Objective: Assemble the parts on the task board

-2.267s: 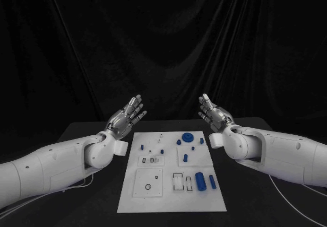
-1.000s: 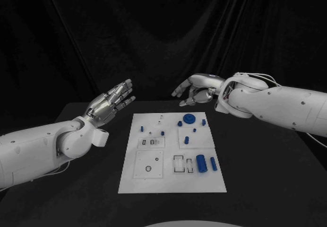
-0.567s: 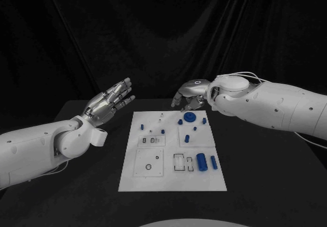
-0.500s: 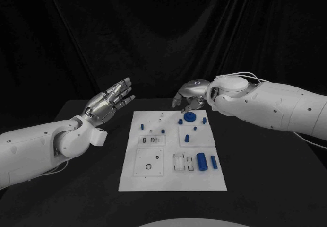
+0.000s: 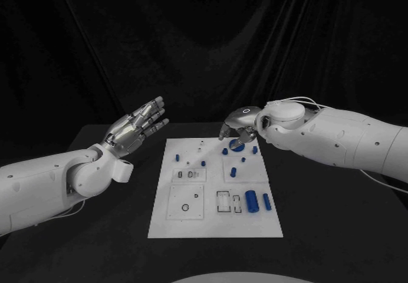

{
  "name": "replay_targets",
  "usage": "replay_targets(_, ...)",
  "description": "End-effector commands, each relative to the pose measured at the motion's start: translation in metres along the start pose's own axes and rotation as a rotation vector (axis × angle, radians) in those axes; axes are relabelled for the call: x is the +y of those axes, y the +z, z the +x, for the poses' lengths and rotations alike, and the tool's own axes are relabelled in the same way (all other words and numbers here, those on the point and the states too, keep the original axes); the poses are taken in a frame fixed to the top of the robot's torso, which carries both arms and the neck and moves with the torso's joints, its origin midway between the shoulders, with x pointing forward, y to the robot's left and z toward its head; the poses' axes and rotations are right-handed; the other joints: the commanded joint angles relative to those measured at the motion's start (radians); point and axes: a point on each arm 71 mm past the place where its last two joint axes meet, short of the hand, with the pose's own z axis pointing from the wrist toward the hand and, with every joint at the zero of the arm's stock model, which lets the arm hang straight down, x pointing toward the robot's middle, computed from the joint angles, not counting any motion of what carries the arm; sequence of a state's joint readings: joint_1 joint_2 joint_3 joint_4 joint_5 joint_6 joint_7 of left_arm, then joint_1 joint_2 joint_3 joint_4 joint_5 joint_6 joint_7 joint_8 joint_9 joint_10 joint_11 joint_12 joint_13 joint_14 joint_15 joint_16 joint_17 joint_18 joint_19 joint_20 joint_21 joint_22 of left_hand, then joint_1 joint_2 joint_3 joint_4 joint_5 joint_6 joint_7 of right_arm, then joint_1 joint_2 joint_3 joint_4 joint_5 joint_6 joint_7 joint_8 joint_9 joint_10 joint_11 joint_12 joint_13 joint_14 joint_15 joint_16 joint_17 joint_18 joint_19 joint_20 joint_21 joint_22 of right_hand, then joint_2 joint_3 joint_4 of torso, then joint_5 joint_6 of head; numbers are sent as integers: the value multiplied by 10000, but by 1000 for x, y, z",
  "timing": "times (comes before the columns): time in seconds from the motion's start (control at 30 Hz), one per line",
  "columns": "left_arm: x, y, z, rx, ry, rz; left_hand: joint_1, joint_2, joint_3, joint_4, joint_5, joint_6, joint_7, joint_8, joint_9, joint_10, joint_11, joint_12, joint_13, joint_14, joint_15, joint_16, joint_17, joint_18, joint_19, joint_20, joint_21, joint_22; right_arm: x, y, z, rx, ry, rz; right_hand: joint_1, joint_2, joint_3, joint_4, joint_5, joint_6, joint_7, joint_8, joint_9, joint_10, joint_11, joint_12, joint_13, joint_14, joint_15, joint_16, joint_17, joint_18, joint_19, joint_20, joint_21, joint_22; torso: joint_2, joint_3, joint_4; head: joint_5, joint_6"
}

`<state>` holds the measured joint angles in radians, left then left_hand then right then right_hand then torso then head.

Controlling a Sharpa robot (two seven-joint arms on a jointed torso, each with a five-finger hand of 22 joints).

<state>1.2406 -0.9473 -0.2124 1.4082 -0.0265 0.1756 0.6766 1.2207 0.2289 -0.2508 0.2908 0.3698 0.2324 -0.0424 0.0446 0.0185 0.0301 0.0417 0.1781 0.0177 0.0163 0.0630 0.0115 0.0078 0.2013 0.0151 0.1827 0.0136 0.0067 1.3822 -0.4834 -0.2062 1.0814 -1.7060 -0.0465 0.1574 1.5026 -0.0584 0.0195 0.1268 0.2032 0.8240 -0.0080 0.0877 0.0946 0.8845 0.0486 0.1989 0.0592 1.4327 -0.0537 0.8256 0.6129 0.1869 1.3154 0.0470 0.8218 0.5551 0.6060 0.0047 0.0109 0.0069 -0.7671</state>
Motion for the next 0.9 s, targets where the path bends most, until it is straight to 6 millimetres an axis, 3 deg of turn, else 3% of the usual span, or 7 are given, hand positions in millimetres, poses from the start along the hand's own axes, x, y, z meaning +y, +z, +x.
replay_targets(0.03, -5, 2, 2, 206, -89, 510, 189, 72, -89, -24, 179, 20, 99, 133, 146, -47, 62, 158, 103, -9, 102, 81, 16, -210, 61, 111, 50, 43, -3, 2, 7, 135, -129, 449, 37, -227, 245, 3, -125, -95, -83, -173, 135, 2, 45, -186, 152, -123, -3, 90, 35, -133, -196, 30, 154, 73, -9, 4, -6, 6, -22)
replay_targets(0.3, -4, 3, 2, 263, -124, 503, 193, 77, -85, -24, 192, 9, 104, 130, 144, -49, 51, 147, 101, -8, 117, 81, 16, -210, 68, 132, 56, 47, 0, 9, 18, -182, -71, 495, 82, -178, 399, -32, 299, 18, -67, -123, 179, 158, 104, -150, 187, -130, 24, 321, 229, -151, -267, 59, 408, 424, 4, -2, -7, 26, -8)
replay_targets(0.43, -4, 3, 2, 259, -122, 476, 199, 83, -80, -26, 208, 6, 104, 128, 144, -50, 55, 152, 102, -4, 131, 85, 17, -209, 74, 147, 60, 49, 1, 13, 21, -247, -57, 549, 134, -164, 568, -96, 801, 122, -136, -113, 212, 250, 127, -159, 182, -132, 31, 470, 337, -159, -323, 68, 592, 680, 3, -8, -11, 46, -12)
replay_targets(0.67, -5, 1, 1, 214, -103, 451, 207, 80, -79, -30, 222, 13, 99, 130, 145, -50, 64, 155, 102, -17, 129, 69, 10, -209, 51, 156, 40, 37, 2, 15, 23, -347, -111, 612, 145, -149, 678, -127, 999, 168, -235, -119, 211, 166, 132, -246, 147, -147, 35, 519, 367, -163, -364, 75, 668, 799, 4, -8, -7, 66, -47)
replay_targets(0.9, -6, -3, 3, 144, -79, 387, 217, 63, -83, -33, 227, 37, 90, 136, 149, -51, 73, 160, 102, -28, 110, 56, 3, -213, 34, 165, 27, 29, 0, 10, 22, -347, -254, 673, 117, -155, 707, -126, 1004, 175, -276, -131, 200, 116, 118, -290, 132, -182, 36, 464, 288, -162, -395, 79, 681, 832, -3, -11, -4, 4, -618)
